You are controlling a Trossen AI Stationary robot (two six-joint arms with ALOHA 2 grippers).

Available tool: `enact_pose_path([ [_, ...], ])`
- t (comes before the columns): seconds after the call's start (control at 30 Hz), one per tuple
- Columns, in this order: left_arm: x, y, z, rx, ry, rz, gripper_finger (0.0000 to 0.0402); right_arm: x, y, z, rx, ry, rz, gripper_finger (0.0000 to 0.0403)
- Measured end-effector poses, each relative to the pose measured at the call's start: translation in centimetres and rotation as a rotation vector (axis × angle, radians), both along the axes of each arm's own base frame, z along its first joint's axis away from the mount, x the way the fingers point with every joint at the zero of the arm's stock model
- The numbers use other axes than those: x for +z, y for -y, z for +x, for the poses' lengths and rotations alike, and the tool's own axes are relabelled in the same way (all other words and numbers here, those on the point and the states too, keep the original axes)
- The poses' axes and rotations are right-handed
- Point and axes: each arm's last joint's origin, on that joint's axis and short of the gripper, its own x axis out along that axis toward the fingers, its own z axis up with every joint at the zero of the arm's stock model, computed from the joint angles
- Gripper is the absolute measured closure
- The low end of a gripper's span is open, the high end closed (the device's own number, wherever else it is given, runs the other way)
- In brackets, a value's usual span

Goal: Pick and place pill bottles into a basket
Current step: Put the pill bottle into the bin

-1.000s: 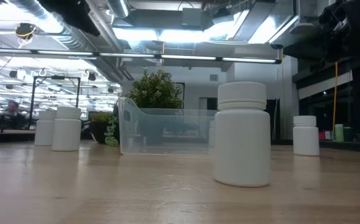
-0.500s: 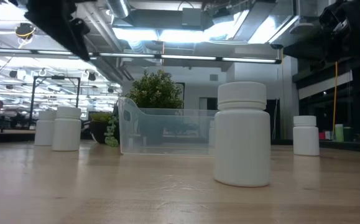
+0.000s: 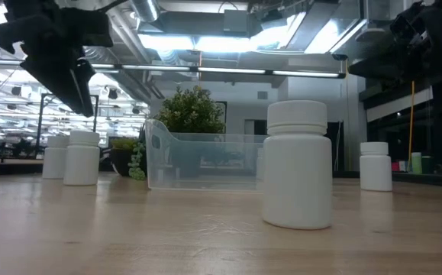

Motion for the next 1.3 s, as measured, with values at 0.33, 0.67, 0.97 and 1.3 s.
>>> enact_pose_path([
  [0.33,-1.6,0.5,-0.3,-0.029,0.016,-0.006,0.0182,-0.1,0.0,0.0,0.000,-0.015,0.001,0.0391],
  [0.67,-2.6,0.5,-0.4,-0.019,0.044,-0.013,0.0182,-0.1,0.0,0.0,0.000,-0.014,0.004,0.0391],
  [0.97,-2.8,0.5,-0.3,-0.008,0.036,0.006,0.0182,-0.1,0.0,0.0,0.000,-0.013,0.004,0.0391],
  [1.3,-4.4,0.8,0.6,-0.017,-0.034,0.033,0.0182,-0.1,0.0,0.0,0.000,-0.013,0.004,0.0391],
])
